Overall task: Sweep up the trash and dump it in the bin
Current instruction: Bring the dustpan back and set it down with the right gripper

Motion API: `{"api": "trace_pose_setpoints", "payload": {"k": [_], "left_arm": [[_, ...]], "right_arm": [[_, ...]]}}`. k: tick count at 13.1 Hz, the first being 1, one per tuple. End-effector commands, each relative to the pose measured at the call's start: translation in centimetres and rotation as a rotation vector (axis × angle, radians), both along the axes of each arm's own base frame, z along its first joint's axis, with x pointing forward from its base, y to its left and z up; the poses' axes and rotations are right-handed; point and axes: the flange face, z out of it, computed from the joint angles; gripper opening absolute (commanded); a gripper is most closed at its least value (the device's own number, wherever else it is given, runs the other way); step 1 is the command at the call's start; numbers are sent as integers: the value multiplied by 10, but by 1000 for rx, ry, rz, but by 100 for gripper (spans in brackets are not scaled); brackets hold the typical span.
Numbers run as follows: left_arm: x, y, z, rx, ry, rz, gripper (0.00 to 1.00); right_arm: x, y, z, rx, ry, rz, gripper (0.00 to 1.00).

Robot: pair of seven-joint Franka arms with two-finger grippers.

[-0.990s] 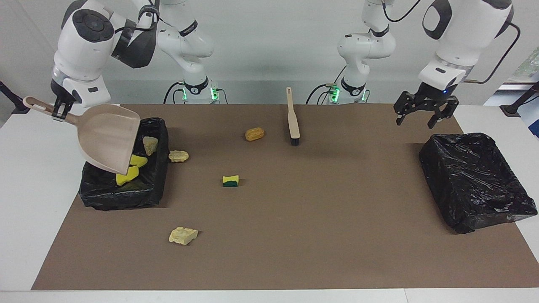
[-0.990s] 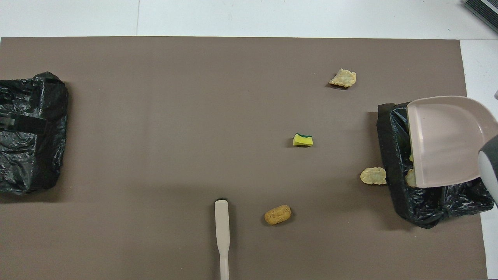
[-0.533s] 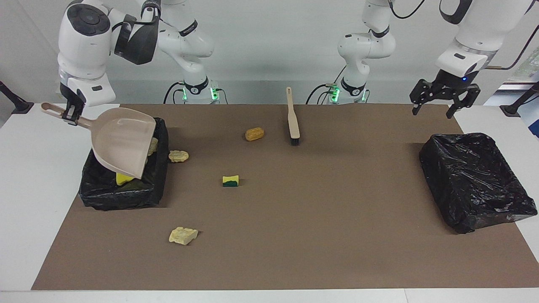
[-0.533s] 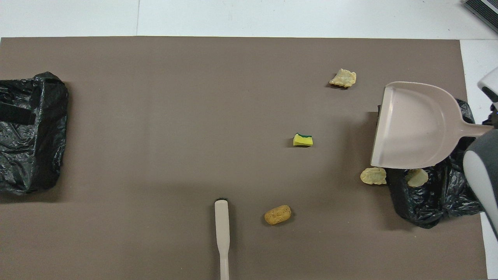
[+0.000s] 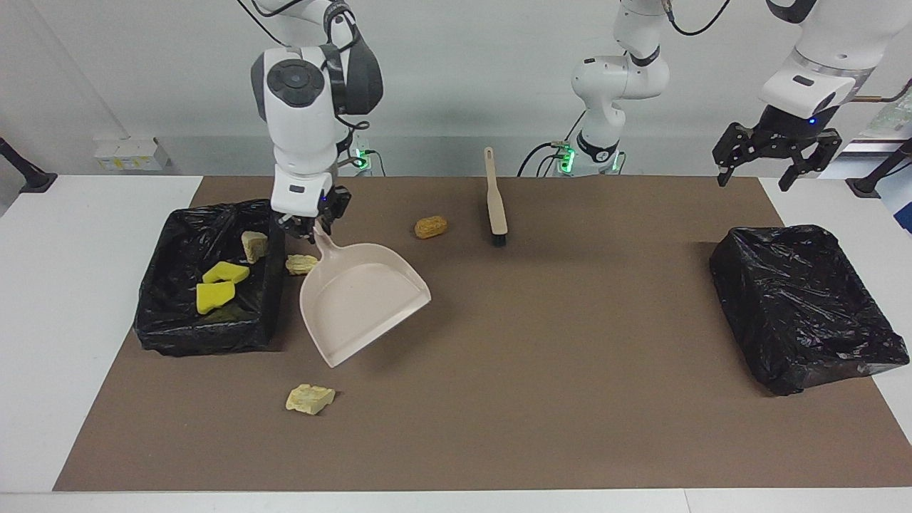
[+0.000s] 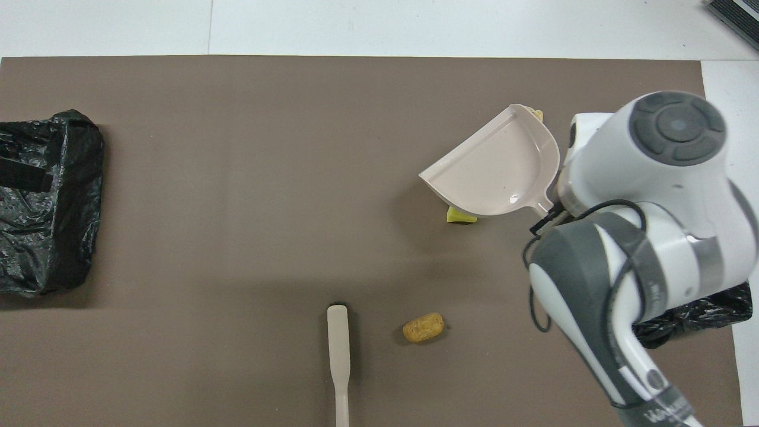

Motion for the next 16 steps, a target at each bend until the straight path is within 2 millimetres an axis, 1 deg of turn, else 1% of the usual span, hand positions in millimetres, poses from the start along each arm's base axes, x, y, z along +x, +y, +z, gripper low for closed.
{"api": "trace_pose_setpoints", "payload": {"k": [1,2,3,4,5,6,7,8,9,10,11,12,13,14,16], "left_arm": [[-3,1,7,17,3,-5,100],[-3,1,7,17,5,-4,100],[-3,1,7,17,5,-4,100],[-2,1,6,17,6,-4,100],[-3,1,6,17,6,-4,100],[-3,2,7,17,3,-2,100],[-3,2,7,17,3,-2,100],[-3,2,7,17,3,-1,100],[-3,2,7,17,3,-2,100],[-3,2,7,17,3,-1,100],[-3,2,7,17,5,-2,100],[-3,2,7,17,5,-1,100],[-3,2,7,17,5,-2,100],[-3,2,7,17,5,-2,100],[-3,2,7,17,5,-1,100]], "right_arm": [[0,52,-14,82,-32,-157,0],[-1,70,-16,115,-49,-198,0],[-5,101,-25,114,-51,-220,0],[-7,124,-37,106,-43,-265,0],[-4,140,-45,103,-42,-309,0],[-2,167,-45,114,-55,-343,0],[-5,204,-40,126,-82,-389,0],[2,229,-33,148,-97,-442,0],[5,247,-41,150,-97,-472,0],[1,273,-58,153,-96,-491,0],[5,294,-77,148,-106,-509,0],[14,303,-105,147,-136,-506,0],[19,306,-121,150,-154,-500,0],[19,308,-129,140,-154,-493,0],[13,312,-126,138,-157,-562,0]]}}
